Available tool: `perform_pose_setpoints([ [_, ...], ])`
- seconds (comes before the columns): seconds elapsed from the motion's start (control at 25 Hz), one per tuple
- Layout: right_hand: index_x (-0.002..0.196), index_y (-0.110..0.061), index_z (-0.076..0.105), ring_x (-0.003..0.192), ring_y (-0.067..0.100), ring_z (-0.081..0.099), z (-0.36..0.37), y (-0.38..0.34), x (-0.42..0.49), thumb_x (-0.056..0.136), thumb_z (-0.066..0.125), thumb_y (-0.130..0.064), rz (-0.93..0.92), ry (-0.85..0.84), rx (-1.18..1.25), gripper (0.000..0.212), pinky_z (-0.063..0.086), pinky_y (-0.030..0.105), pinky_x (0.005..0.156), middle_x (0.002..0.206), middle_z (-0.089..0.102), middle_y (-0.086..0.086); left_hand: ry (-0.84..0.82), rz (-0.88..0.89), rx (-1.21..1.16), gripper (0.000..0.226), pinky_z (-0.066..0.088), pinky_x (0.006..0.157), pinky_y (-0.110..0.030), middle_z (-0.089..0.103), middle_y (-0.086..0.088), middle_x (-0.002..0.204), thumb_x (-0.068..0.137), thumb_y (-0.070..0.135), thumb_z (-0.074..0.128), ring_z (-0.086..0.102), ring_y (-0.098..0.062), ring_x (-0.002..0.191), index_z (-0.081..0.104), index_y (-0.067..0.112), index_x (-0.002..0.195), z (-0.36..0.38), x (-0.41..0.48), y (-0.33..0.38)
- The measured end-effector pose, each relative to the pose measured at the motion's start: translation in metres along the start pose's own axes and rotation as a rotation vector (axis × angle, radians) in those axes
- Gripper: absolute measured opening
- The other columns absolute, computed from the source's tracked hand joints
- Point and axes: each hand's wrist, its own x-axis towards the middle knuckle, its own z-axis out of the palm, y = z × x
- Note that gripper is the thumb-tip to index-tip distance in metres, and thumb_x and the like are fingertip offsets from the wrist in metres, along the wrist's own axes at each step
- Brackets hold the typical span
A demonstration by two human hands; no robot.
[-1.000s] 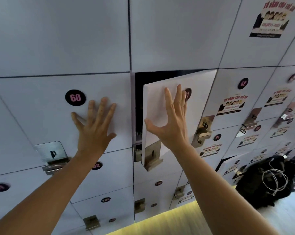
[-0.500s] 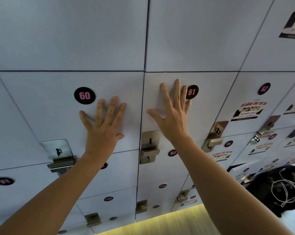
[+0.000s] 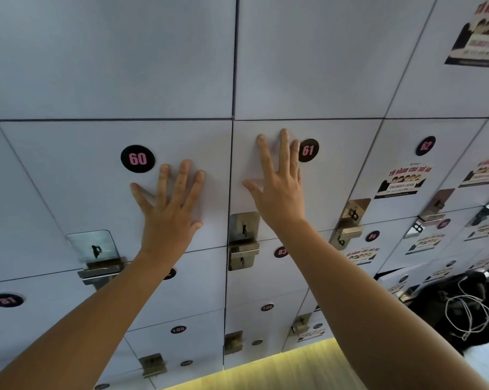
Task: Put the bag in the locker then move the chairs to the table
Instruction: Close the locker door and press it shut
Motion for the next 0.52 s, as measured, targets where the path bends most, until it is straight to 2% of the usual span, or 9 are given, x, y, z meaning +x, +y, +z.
perform_pose_setpoints([
  [0.2, 0.155, -0.026, 0.018, 0.151, 0.034, 0.004, -0.033, 0.003, -0.004, 0.096, 0.056, -0.036, -0.044, -0.053, 0.032, 0.071, 0.021, 0.046, 0.118, 0.165, 0.004, 0.010, 0.028, -0.040, -0.139, 0.086, 0.023, 0.105, -0.076, 0.029, -0.017, 0.160, 0.077, 0.035, 0.078, 0.024, -0.043, 0.144, 0.040, 0.014, 0.151, -0.025, 0.006, 0.003],
  [0.36, 0.152, -0.025, 0.027, 0.150, 0.028, 0.013, -0.062, -0.005, -0.014, 0.097, 0.052, -0.037, -0.063, -0.037, 0.092, 0.062, 0.026, 0.043, 0.116, 0.163, 0.018, 0.008, 0.089, -0.067, -0.304, 0.070, 0.033, 0.109, -0.062, 0.037, -0.021, 0.155, 0.085, 0.041, 0.068, 0.035, -0.044, 0.138, 0.048, 0.009, 0.144, -0.060, 0.020, 0.007],
  [0.52, 0.151, -0.025, 0.028, 0.149, 0.026, 0.015, -0.090, -0.019, -0.018, 0.095, 0.053, -0.040, -0.095, 0.001, 0.094, 0.063, 0.026, 0.042, 0.115, 0.161, 0.021, 0.009, 0.094, -0.118, -0.422, 0.072, 0.042, 0.107, -0.053, 0.040, -0.018, 0.153, 0.088, 0.055, 0.057, 0.040, -0.040, 0.136, 0.047, 0.011, 0.143, -0.102, 0.030, -0.001],
])
